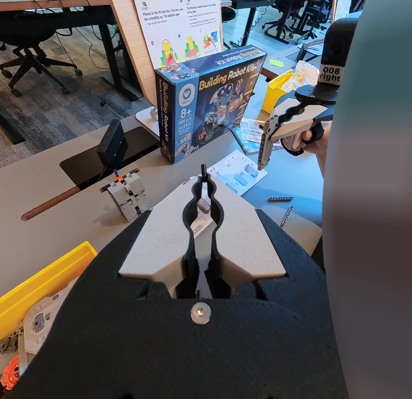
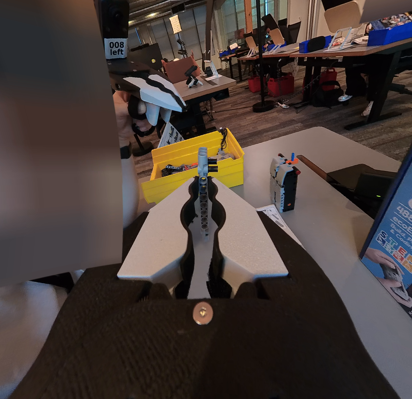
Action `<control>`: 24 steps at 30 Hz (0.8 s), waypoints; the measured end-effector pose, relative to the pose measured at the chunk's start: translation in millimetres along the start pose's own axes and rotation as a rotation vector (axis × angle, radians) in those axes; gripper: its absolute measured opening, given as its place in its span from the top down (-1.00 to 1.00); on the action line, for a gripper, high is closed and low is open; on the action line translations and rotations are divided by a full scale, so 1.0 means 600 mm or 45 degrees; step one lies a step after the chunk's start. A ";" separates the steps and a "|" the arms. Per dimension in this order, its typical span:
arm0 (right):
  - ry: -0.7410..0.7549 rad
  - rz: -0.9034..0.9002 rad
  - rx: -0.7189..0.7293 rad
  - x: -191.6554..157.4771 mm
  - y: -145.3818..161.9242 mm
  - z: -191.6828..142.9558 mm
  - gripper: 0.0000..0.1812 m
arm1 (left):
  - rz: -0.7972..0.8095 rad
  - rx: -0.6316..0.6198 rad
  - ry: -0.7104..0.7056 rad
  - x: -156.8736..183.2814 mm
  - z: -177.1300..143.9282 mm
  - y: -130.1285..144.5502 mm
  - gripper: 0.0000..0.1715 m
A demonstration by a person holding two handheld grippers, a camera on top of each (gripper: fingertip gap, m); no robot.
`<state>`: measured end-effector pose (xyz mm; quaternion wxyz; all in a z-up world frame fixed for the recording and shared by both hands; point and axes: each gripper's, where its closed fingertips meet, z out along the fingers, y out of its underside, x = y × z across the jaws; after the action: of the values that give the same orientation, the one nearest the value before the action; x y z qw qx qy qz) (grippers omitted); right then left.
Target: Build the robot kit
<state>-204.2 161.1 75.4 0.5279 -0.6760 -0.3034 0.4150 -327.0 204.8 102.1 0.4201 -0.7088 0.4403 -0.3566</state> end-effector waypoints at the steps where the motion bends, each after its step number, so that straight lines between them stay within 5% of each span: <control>1: -0.007 0.000 -0.004 -0.004 -0.001 0.001 0.93 | 0.009 -0.001 0.005 0.004 0.000 -0.001 0.98; 9: -0.121 0.045 -0.015 -0.033 -0.004 0.004 0.93 | 0.112 -0.006 0.056 0.045 0.010 -0.006 0.98; 17: -0.417 0.205 -0.013 -0.065 0.001 -0.016 0.93 | 0.222 -0.161 0.407 0.143 0.070 0.026 0.98; 24: -0.477 0.200 -0.100 -0.093 0.018 -0.002 0.93 | 0.338 -0.244 0.413 0.180 0.092 0.051 0.98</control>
<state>-229.5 110.5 78.7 0.4014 -0.6286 -0.3584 0.5614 -249.7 113.0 67.4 0.3178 -0.6148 0.6233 -0.3641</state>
